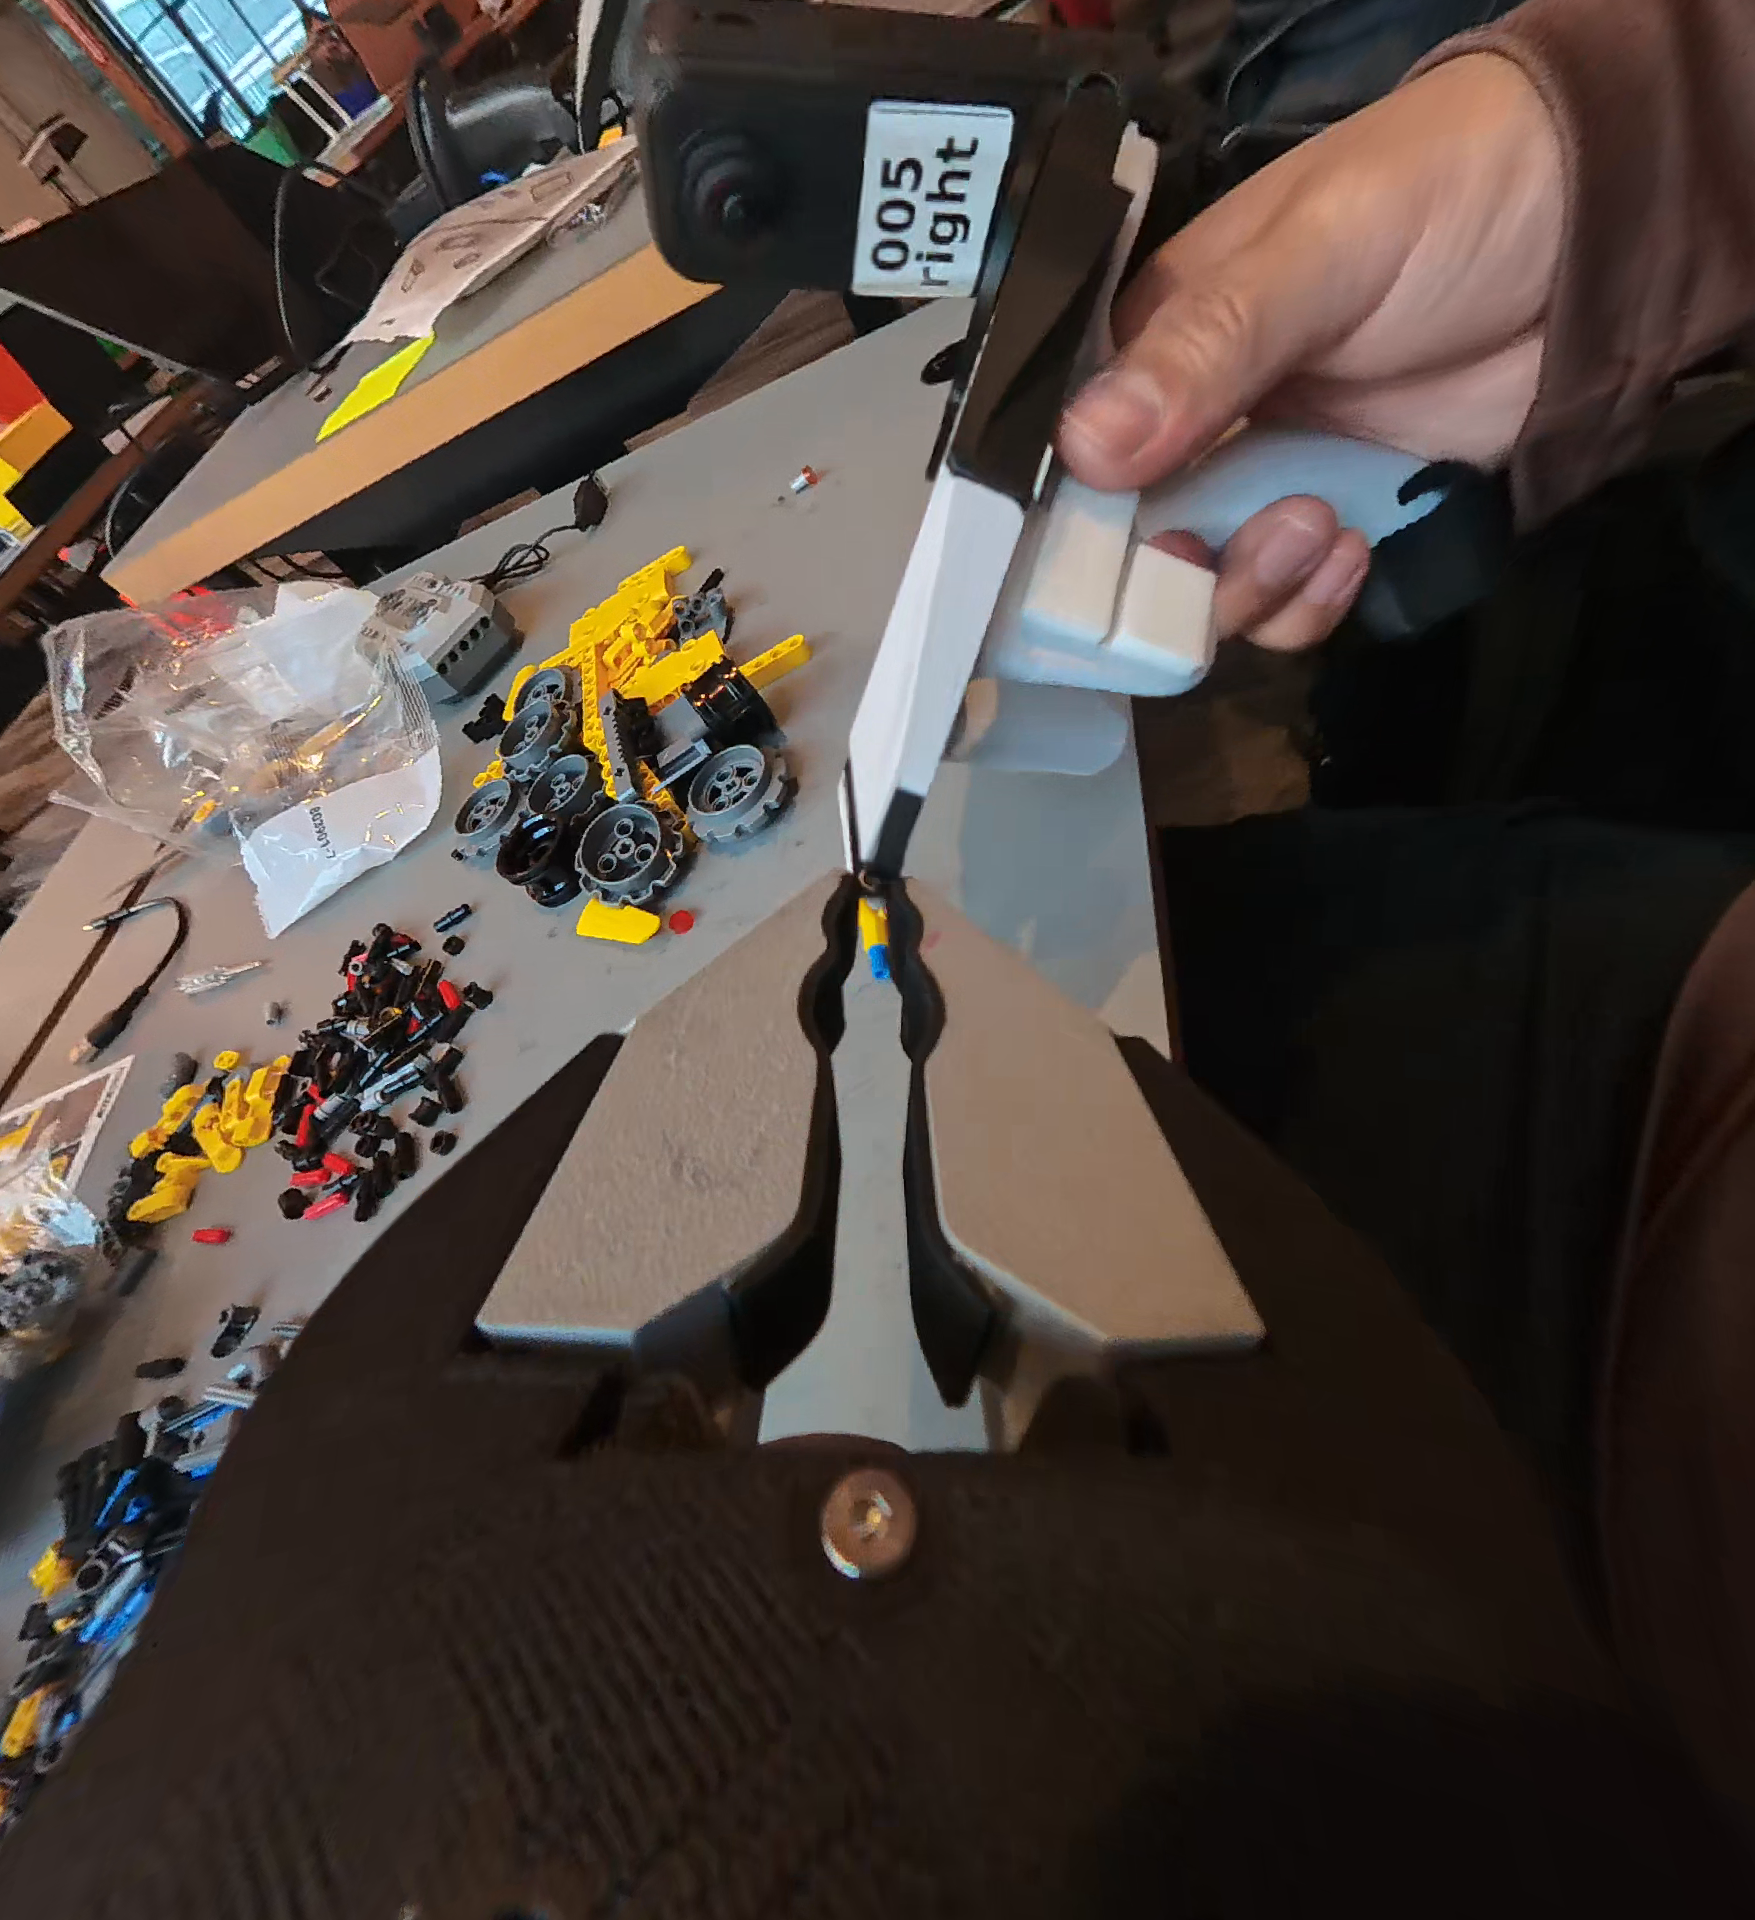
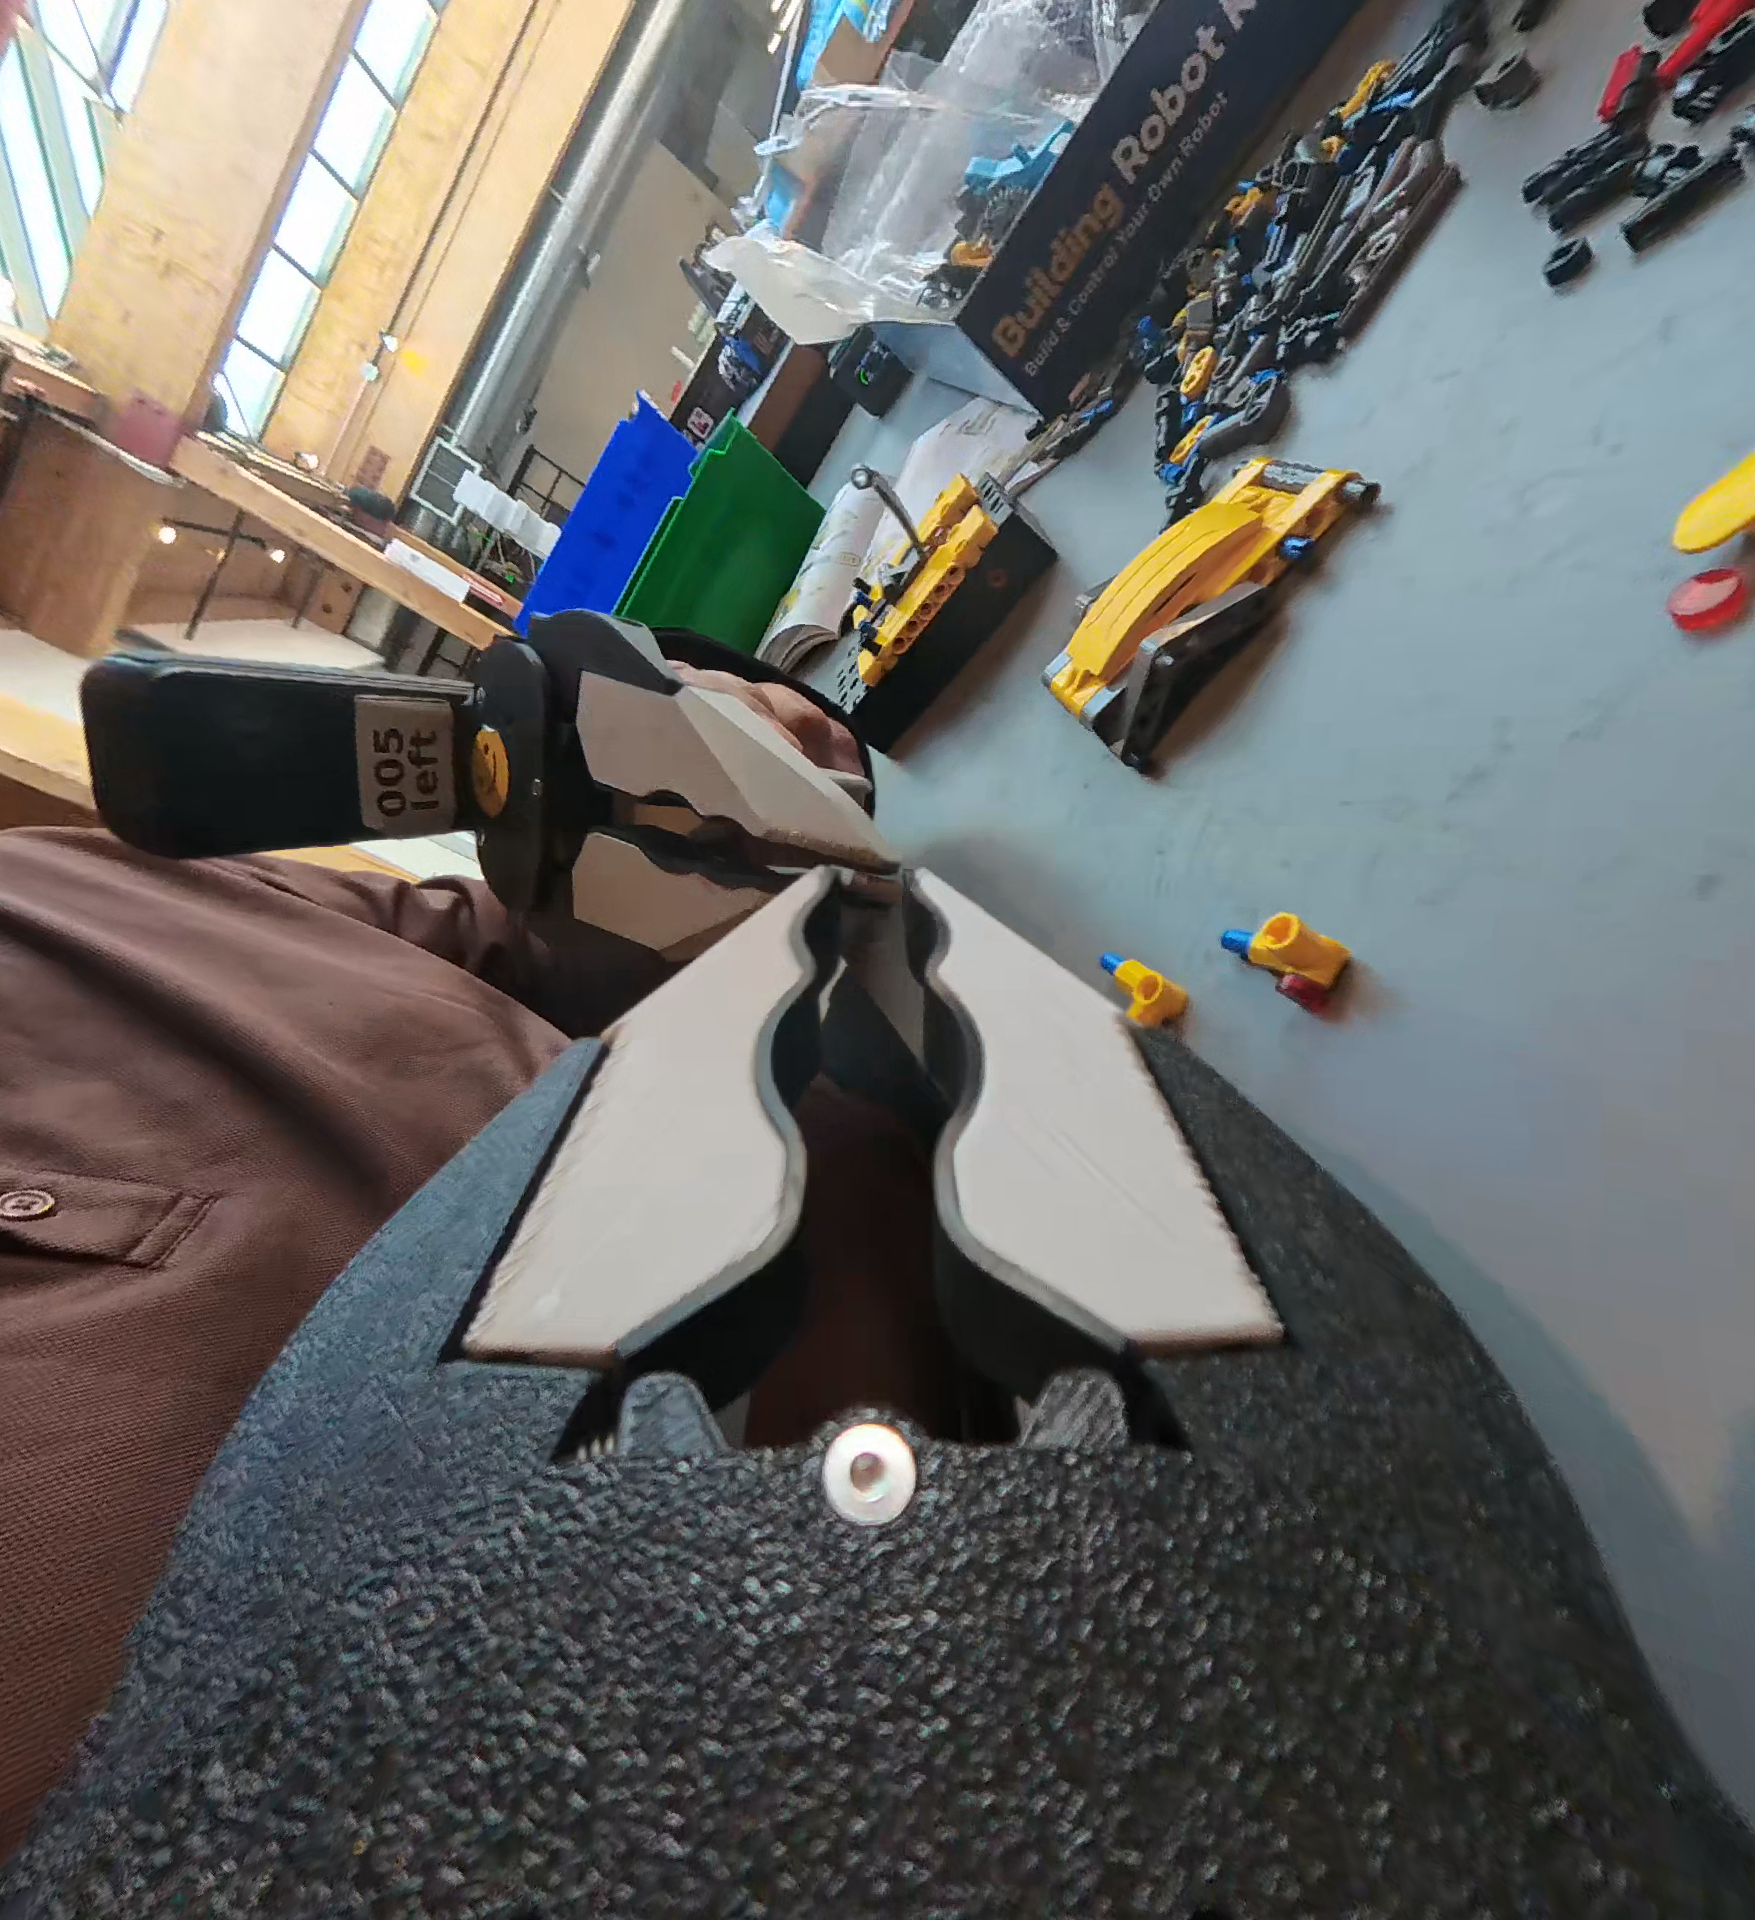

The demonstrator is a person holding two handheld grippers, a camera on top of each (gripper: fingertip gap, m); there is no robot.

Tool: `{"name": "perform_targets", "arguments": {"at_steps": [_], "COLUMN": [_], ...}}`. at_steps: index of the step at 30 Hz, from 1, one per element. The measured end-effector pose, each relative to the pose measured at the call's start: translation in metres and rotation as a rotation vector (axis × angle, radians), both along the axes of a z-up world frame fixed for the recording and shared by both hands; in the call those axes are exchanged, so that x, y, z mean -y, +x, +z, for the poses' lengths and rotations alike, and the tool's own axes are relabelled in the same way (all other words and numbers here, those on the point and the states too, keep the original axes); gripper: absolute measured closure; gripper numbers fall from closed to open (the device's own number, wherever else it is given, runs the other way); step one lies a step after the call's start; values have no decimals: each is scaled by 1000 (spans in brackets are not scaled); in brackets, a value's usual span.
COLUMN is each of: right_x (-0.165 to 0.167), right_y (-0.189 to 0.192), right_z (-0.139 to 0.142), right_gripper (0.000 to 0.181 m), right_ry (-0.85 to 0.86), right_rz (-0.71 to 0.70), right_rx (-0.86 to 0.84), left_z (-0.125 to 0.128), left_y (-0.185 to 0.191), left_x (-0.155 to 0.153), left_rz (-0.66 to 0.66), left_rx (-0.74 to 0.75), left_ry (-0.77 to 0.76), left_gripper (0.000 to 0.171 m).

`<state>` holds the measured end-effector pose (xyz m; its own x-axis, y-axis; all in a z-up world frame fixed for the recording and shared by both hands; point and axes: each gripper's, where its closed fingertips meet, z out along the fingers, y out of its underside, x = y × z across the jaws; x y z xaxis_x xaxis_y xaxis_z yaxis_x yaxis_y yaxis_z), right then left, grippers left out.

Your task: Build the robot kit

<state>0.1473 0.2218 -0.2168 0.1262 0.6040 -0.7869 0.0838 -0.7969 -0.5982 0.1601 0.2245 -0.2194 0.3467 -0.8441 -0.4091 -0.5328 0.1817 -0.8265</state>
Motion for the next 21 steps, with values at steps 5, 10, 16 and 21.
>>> {"name": "perform_targets", "arguments": {"at_steps": [5,10,16,21], "right_x": [6,7,9,12], "right_y": [-1,-1,0,-1], "right_z": [3,1,12,29], "right_gripper": [173,169,173,173], "right_ry": [-98,-126,-110,-257], "right_rz": [41,57,94,134], "right_rx": [-82,-101,-135,-318], "left_z": [2,3,12,27], "left_y": [1,0,1,4], "left_x": [6,8,9,11], "left_rz": [-17,-18,-24,-42], "left_rx": [-6,1,57,234], "left_ry": [23,26,24,-65], "left_gripper": [170,170,170,169]}}
